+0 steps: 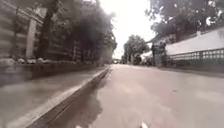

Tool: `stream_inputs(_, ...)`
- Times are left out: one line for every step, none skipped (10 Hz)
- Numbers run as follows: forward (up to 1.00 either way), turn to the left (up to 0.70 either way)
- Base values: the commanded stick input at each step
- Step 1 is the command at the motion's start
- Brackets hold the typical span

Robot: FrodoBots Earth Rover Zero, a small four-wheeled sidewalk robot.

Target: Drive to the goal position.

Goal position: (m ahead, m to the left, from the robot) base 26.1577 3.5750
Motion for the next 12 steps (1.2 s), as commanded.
stream_inputs(1.00, 0.00)
stream_inputs(1.00, 0.00)
stream_inputs(1.00, 0.00)
stream_inputs(1.00, 0.00)
stream_inputs(1.00, 0.00)
stream_inputs(1.00, 0.00)
stream_inputs(1.00, 0.00)
stream_inputs(1.00, 0.00)
stream_inputs(1.00, 0.00)
stream_inputs(1.00, 0.00)
stream_inputs(1.00, 0.00)
stream_inputs(1.00, 0.00)
